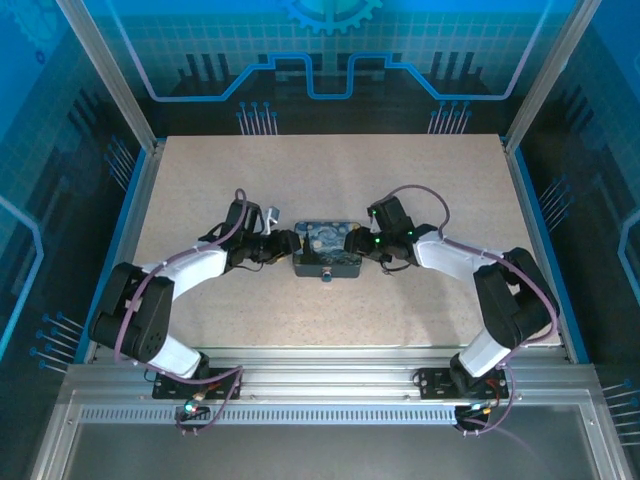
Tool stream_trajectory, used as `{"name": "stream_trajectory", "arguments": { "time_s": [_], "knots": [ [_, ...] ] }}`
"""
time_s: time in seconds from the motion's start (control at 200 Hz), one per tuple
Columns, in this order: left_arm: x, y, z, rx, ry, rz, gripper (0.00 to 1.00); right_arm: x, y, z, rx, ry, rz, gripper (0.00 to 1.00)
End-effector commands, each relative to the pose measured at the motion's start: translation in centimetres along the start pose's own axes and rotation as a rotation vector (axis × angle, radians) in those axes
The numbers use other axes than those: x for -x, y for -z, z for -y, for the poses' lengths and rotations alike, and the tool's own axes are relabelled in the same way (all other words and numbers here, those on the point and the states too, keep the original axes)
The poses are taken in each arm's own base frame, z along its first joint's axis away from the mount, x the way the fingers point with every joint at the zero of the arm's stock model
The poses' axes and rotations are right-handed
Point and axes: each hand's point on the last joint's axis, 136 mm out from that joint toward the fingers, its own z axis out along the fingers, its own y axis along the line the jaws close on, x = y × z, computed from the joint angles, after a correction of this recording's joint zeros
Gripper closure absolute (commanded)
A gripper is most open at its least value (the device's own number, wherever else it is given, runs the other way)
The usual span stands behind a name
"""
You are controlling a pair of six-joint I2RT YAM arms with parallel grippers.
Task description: Unlock the padlock with the key
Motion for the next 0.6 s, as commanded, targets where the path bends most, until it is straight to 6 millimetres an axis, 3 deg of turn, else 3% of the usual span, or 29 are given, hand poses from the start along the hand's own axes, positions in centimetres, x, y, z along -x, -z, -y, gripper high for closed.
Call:
{"name": "stream_trajectory", "arguments": {
  "time_s": [0.0, 0.225, 0.4, 0.595],
  "knots": [
    [-1.0, -1.7, 2.7, -0.078, -0.016, -0.067, 0.55, 0.3, -0.8, -0.8, 0.020, 0.023, -0.036, 0.51],
    [0.6, -2.8, 3.2, -0.059, -0.007, -0.037, 0.52, 2.6, -0.9, -1.0, 0.006, 0.029, -0.016, 0.50],
    [2.0, -3.3, 3.6, -0.041, -0.018, -0.012, 0.49, 2.8, -1.4, -0.6, -0.012, 0.022, -0.021, 0.49],
    [2.3, -3.3, 3.1, -0.009, -0.016, -0.001, 0.46, 2.7, -1.2, -0.1, -0.032, 0.020, -0.020, 0.45]
  ]
}}
